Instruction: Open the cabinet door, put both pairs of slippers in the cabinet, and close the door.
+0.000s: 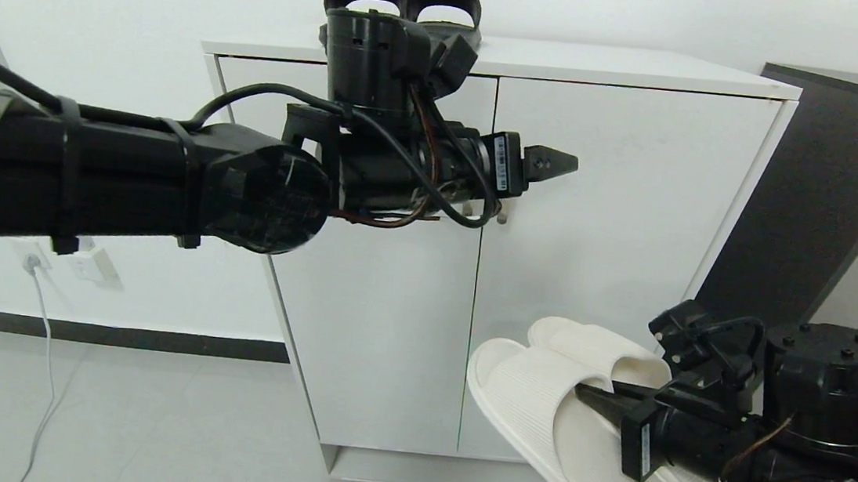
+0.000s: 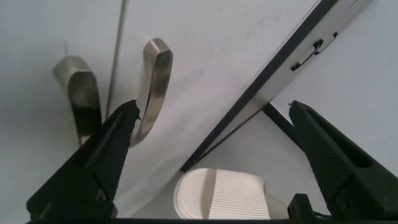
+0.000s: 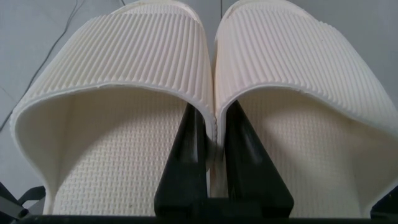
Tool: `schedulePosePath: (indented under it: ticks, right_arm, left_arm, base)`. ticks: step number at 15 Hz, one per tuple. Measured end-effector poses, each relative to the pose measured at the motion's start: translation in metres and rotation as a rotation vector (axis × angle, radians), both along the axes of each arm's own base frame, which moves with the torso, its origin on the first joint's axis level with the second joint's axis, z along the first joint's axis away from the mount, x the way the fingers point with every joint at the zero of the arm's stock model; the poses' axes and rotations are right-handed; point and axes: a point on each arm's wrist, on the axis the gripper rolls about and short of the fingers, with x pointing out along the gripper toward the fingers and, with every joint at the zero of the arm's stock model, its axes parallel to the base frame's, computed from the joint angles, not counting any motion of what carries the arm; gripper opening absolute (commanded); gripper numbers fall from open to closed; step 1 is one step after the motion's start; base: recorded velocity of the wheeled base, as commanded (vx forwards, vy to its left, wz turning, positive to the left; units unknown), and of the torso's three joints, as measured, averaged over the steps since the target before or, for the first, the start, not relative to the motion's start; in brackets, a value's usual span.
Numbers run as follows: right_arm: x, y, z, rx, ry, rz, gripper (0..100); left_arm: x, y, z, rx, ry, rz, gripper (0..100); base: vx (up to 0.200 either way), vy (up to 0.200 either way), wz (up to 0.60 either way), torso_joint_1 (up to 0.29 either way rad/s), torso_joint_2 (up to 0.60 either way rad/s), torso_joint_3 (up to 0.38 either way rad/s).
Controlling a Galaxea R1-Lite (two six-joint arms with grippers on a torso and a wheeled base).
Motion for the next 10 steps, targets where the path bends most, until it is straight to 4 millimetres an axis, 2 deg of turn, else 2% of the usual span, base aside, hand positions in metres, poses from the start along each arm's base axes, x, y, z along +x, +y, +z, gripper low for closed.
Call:
schedulePosePath:
  ticks: [2, 3, 10]
  right_arm:
    - [0.0, 0.0, 0.0001, 0.001, -0.001, 0.0, 0]
    - [0.0, 0.0, 0.0001, 0.001, -0.001, 0.0, 0]
    - [-0.0016, -0.0008, -0.0017, -0.006, 0.003, 0.005, 0]
  left_arm:
    - [0.0047, -0.0031, -0.0012, -0.003, -0.002, -0.003, 100]
    - [0.0062, -0.0039, -0.002, -0.003, -0.002, -0.003, 0]
    - [0.0047, -0.0041, -0.0075, 0.005, 0.018, -0.016, 0]
  base:
    - [0.0, 0.0, 0.0, 0.0, 0.0, 0.0]
    - [0.0, 0.0, 0.0, 0.0, 0.0, 0.0]
    - [0.0, 0.0, 0.0, 0.0, 0.0, 0.0]
